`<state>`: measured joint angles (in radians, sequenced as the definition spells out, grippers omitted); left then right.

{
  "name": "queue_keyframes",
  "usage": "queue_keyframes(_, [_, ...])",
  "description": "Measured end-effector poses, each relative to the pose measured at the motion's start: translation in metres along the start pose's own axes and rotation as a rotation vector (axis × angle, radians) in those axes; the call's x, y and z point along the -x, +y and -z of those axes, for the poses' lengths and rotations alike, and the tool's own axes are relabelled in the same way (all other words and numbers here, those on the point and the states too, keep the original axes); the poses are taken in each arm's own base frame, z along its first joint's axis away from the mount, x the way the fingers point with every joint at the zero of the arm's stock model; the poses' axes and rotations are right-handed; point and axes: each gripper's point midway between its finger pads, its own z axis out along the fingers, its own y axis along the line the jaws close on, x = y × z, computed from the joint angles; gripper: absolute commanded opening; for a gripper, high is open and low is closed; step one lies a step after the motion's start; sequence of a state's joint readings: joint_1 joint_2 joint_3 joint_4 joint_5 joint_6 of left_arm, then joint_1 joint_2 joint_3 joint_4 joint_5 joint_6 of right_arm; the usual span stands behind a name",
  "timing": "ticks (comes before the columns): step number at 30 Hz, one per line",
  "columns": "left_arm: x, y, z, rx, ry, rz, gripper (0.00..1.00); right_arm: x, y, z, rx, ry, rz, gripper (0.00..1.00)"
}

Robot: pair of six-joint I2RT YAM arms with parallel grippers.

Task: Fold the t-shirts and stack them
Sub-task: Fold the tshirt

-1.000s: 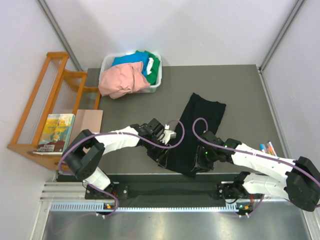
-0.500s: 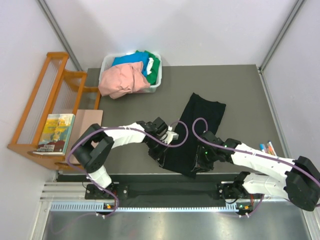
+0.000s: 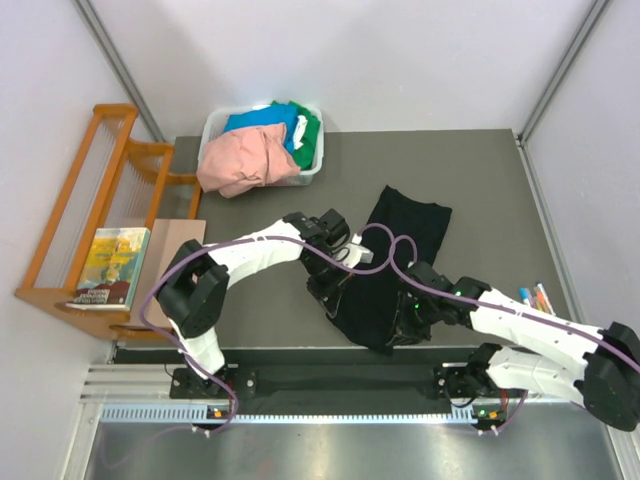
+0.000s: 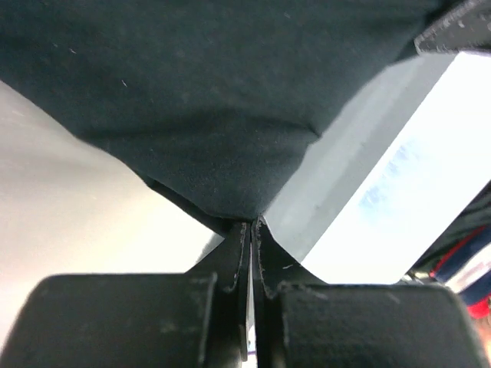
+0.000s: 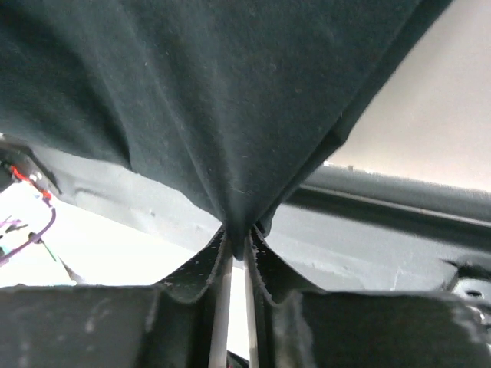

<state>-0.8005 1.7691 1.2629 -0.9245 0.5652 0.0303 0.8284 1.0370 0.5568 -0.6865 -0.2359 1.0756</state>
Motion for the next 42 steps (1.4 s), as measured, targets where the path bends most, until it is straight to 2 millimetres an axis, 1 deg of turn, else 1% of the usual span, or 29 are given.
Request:
queue_keyframes(1, [0.0,-0.003,0.004,-0.007,0.001,-0.004,0.0,-0.001,0.0,0.003,0.008,-0.002,0.003,0.04])
queue_keyframes(2, [0.0,-0.006,0.007,-0.013,0.003,-0.006,0.0,-0.003,0.0,0.006,0.014,-0.004,0.006,0.0])
queue_keyframes(6, [-0.005,-0.017,0.021,-0.024,0.01,-0.019,0.0,-0.01,0.0,0.017,0.036,-0.009,0.016,0.0])
queue_keyframes(13, [-0.009,-0.031,0.04,-0.039,0.005,-0.039,0.0,-0.031,0.005,0.032,0.095,0.003,0.02,0.0])
queue_keyframes(17, [-0.006,-0.039,0.049,-0.054,-0.001,-0.058,0.0,-0.039,0.006,0.037,0.102,0.011,0.023,0.0])
queue_keyframes(19, [-0.002,-0.043,0.056,-0.053,-0.008,-0.071,0.0,-0.038,0.01,0.044,0.099,0.001,0.021,0.0])
queue_keyframes(21, [0.005,-0.047,0.064,-0.049,-0.028,-0.089,0.0,-0.031,0.021,0.057,0.114,-0.035,0.021,0.0])
queue_keyframes(23, [0.017,-0.052,0.075,-0.042,-0.058,-0.112,0.0,-0.023,0.037,0.073,0.14,-0.076,0.028,0.0])
queue_keyframes(25, [0.035,-0.058,0.085,-0.035,-0.101,-0.141,0.0,-0.01,0.057,0.094,0.178,-0.129,0.039,0.0])
queue_keyframes(26, [0.048,-0.061,0.092,-0.029,-0.129,-0.159,0.0,-0.002,0.069,0.105,0.202,-0.163,0.046,0.0])
queue_keyframes(27, [0.056,-0.062,0.096,-0.025,-0.147,-0.171,0.0,0.004,0.075,0.112,0.215,-0.187,0.049,0.0])
queue_keyframes(29, [0.079,-0.061,0.107,-0.007,-0.188,-0.191,0.0,0.019,0.083,0.125,0.229,-0.234,0.048,0.0])
queue_keyframes(32, [0.108,-0.054,0.118,0.013,-0.237,-0.207,0.0,0.041,0.083,0.136,0.228,-0.299,0.029,0.0])
queue_keyframes(35, [0.131,-0.037,0.123,0.029,-0.269,-0.193,0.0,0.06,0.073,0.14,0.202,-0.345,0.001,0.0])
queue_keyframes(38, [0.144,-0.019,0.122,0.04,-0.278,-0.165,0.0,0.073,0.062,0.142,0.175,-0.376,-0.017,0.0])
queue_keyframes(42, [0.151,-0.002,0.123,0.053,-0.291,-0.128,0.0,0.092,0.048,0.144,0.149,-0.422,-0.039,0.0])
